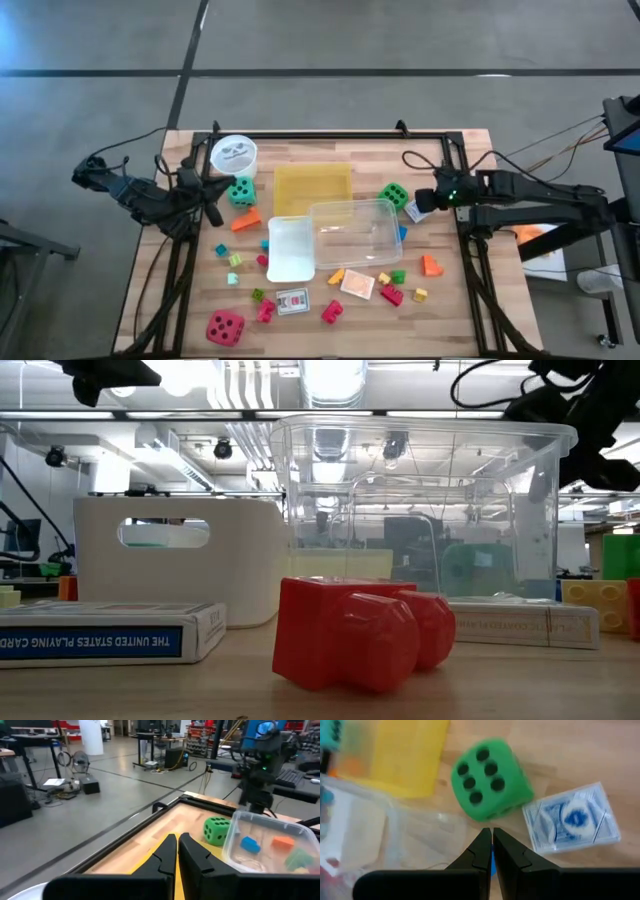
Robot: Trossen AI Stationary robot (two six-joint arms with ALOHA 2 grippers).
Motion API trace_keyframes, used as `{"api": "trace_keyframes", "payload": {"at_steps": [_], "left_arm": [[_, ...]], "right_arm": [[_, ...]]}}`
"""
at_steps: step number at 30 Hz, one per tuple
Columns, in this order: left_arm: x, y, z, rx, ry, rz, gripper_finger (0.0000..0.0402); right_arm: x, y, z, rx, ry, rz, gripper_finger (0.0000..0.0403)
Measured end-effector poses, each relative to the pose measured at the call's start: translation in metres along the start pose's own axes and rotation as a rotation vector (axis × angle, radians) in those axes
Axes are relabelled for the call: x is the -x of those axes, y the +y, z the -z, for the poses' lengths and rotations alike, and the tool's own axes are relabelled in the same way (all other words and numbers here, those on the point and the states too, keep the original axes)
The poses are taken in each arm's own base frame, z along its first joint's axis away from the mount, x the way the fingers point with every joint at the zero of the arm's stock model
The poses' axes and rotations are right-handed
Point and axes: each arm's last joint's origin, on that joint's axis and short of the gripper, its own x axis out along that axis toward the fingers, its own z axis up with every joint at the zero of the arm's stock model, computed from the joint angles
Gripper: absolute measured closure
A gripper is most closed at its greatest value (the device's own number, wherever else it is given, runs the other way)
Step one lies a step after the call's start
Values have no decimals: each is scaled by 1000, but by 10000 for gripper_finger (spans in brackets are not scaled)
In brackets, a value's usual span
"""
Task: Pick & Place Toys
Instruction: Put the blue game card pack into the transparent bin
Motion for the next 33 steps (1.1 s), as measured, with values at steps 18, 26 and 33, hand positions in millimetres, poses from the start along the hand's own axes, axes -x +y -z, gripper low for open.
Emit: {"api": "trace_keyframes", "payload": {"at_steps": [18, 26, 33], "left_arm": [[-1, 2, -2, -59, -3, -26, 387], [1, 4, -9, -89, -19, -41, 387], [-1, 3, 0, -24, 0, -45, 387]], "right_arm": [[-49, 15, 3, 466, 224, 122, 266], [-65, 19, 4, 767, 345, 186, 125], [-79, 21, 5, 924, 425, 218, 65]]}}
